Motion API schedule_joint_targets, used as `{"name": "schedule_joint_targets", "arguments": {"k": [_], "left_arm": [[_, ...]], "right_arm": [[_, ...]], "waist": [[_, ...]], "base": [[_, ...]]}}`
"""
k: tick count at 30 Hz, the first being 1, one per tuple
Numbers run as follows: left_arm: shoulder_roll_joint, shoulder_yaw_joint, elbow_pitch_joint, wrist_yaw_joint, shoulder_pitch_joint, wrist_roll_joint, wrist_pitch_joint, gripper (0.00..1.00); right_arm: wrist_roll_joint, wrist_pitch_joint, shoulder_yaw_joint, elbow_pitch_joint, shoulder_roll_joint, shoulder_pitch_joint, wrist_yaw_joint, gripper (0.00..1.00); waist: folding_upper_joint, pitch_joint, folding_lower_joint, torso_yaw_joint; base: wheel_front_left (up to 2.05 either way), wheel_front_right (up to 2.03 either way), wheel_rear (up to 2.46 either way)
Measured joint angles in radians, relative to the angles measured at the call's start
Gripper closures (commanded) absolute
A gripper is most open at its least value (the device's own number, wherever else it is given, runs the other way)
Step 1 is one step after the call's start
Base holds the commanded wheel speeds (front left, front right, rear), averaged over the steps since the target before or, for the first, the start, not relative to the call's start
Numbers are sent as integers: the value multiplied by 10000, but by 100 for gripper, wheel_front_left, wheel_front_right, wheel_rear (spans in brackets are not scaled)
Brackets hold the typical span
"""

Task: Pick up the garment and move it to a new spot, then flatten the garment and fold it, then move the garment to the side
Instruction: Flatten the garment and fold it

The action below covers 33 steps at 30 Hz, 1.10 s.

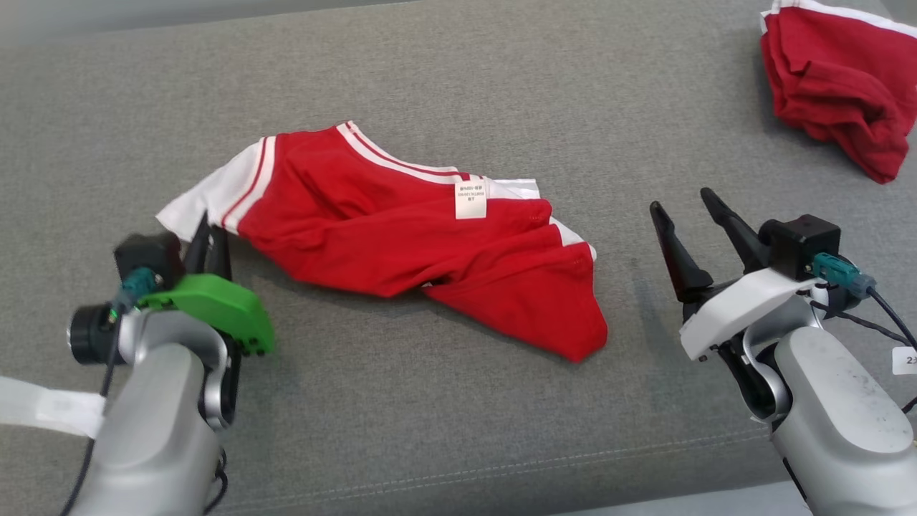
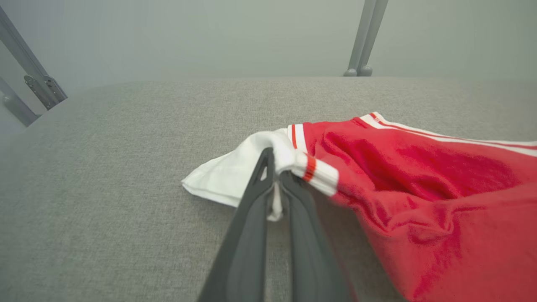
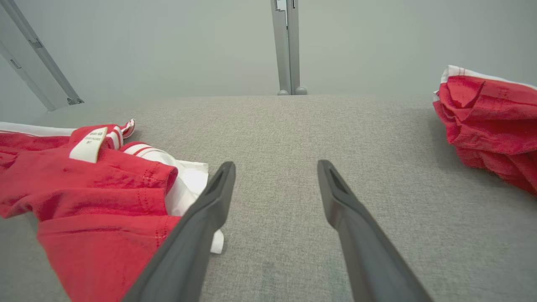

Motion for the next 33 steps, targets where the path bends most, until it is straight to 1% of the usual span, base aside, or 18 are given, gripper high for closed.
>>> {"name": "schedule_joint_targets", "arguments": {"k": [2, 4, 8, 14, 17, 19, 23, 30, 31, 33], "left_arm": [[-203, -4, -96, 0, 542, 148, 0, 100], [-303, 79, -190, 0, 934, 313, 0, 100], [-326, 353, -523, 0, 1313, 529, 0, 100], [-589, 579, -1093, 0, 1693, 953, 0, 100], [-596, 694, -1329, 0, 1863, 1103, 0, 100], [-619, 685, -1411, 0, 1907, 1145, 0, 100], [-803, 681, -1701, 0, 1994, 1327, 0, 100], [-917, 704, -2077, 0, 2241, 1676, 0, 100], [-934, 715, -2102, 0, 2277, 1709, 0, 100], [-947, 823, -2167, 0, 2383, 1741, 0, 100]], "right_arm": [[94, 178, 171, 46, -36, -71, 314, 0], [382, 368, 378, 50, 75, -216, 523, 0], [560, 867, 1005, 84, 211, -576, 704, 0], [865, 1609, 1718, 353, 242, -809, 711, 0], [1338, 1870, 1816, 520, 431, -821, 713, 0], [1434, 1956, 1839, 566, 441, -828, 711, 0], [1847, 2196, 1912, 690, 384, -1019, 711, 0], [2497, 2736, 2625, 754, 272, -1639, 711, 0], [2504, 2775, 2715, 767, 222, -1654, 711, 6], [2633, 2876, 2932, 771, 142, -1737, 711, 28]], "waist": [[0, -20, 0, 176], [0, -36, 0, 336], [0, -54, 0, 581], [0, -64, 0, 774], [0, -55, 0, 790], [0, -47, 0, 800], [0, 29, 0, 893], [0, 165, 0, 1144], [0, 171, 0, 1179], [0, 173, 0, 1229]], "base": [[0, 0, 0], [0, 0, 0], [0, 0, 0], [0, 0, 0], [0, 0, 0], [0, 0, 0], [0, 0, 0], [0, 0, 0], [0, 0, 0], [0, 0, 0]]}}
